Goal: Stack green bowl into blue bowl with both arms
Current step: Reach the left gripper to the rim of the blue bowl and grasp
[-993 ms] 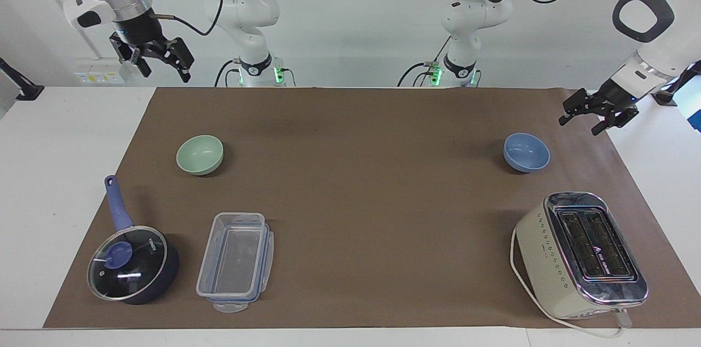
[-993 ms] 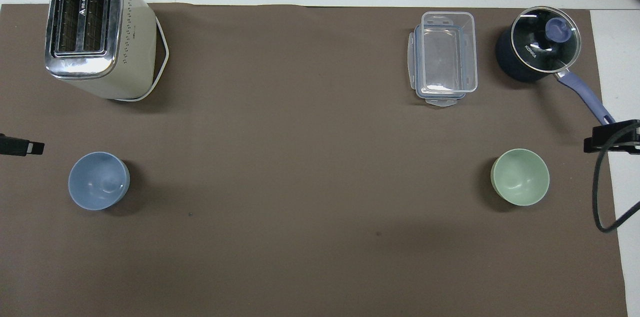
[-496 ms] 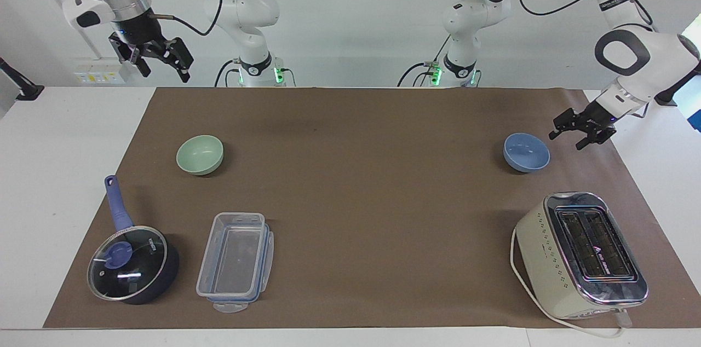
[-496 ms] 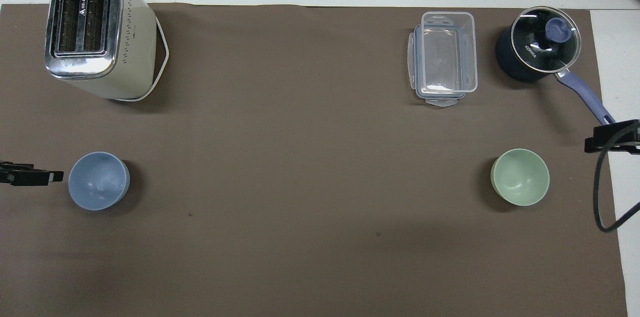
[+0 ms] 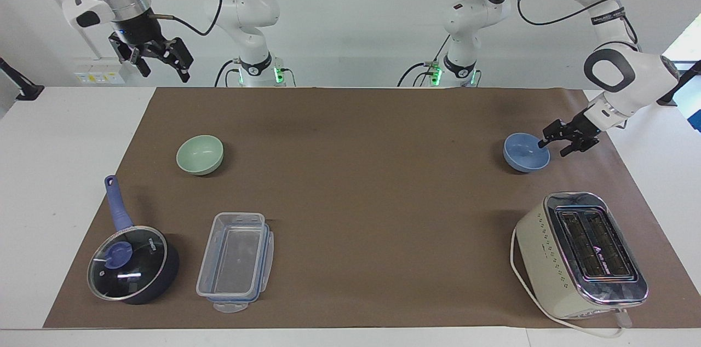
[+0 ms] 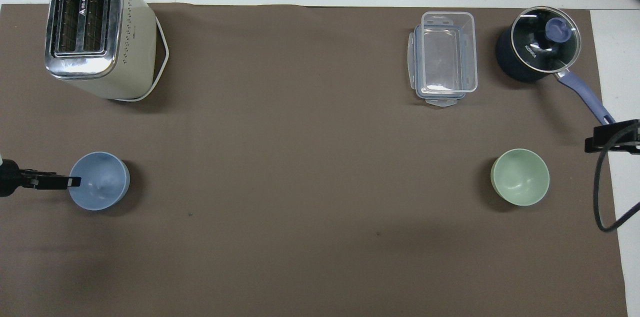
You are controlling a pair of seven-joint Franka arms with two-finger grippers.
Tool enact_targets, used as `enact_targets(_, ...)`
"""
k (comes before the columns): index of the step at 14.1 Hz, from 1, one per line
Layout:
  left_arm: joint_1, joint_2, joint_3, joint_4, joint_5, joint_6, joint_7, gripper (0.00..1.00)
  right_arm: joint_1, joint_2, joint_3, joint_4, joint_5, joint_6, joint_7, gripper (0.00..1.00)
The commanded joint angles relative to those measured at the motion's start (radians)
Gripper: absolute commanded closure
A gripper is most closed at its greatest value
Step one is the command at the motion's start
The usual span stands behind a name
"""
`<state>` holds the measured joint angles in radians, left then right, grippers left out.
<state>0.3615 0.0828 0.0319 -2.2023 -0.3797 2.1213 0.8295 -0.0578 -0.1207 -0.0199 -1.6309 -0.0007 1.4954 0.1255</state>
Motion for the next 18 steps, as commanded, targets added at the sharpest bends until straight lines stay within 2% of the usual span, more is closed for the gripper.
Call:
enact_targets(1, -0.031, -0.003, -0.006, -0.037, -0.024, 0.087, 0.005, 0.12, -0.004, -0.022, -0.002, -0.023, 0.016, -0.006, 0.014, 0.0)
enact_targets(4, -0.048, 0.008, -0.006, -0.059, -0.024, 0.144, -0.038, 0.15, -0.005, -0.022, -0.002, -0.023, 0.016, -0.004, 0.014, 0.0)
enact_targets(5, -0.052, 0.008, -0.006, -0.057, -0.024, 0.144, -0.047, 0.22, -0.005, -0.022, -0.002, -0.023, 0.016, -0.004, 0.014, 0.0)
enact_targets(7, -0.052, 0.008, -0.006, -0.057, -0.024, 0.146, -0.049, 0.25, -0.005, -0.022, -0.002, -0.023, 0.016, -0.004, 0.011, 0.0)
enact_targets(9, -0.052, 0.008, -0.006, -0.057, -0.024, 0.146, -0.047, 0.4, -0.005, -0.023, -0.002, -0.03, 0.016, -0.006, 0.01, 0.0)
enact_targets(10, -0.053, 0.008, -0.006, -0.057, -0.024, 0.146, -0.047, 0.5, -0.005, -0.027, 0.0, -0.033, 0.016, -0.006, 0.01, 0.0)
enact_targets(11, -0.053, 0.008, -0.006, -0.057, -0.022, 0.146, -0.043, 0.77, -0.005, -0.03, 0.0, -0.034, 0.016, -0.006, 0.01, 0.0)
enact_targets(12, -0.055, 0.011, -0.006, -0.053, -0.022, 0.144, -0.043, 0.99, -0.007, -0.03, -0.002, -0.035, 0.016, -0.006, 0.008, 0.0)
enact_targets(18, -0.075, 0.014, -0.006, -0.044, -0.019, 0.138, -0.036, 1.0, -0.01, -0.033, -0.002, -0.041, 0.018, -0.009, 0.008, 0.0)
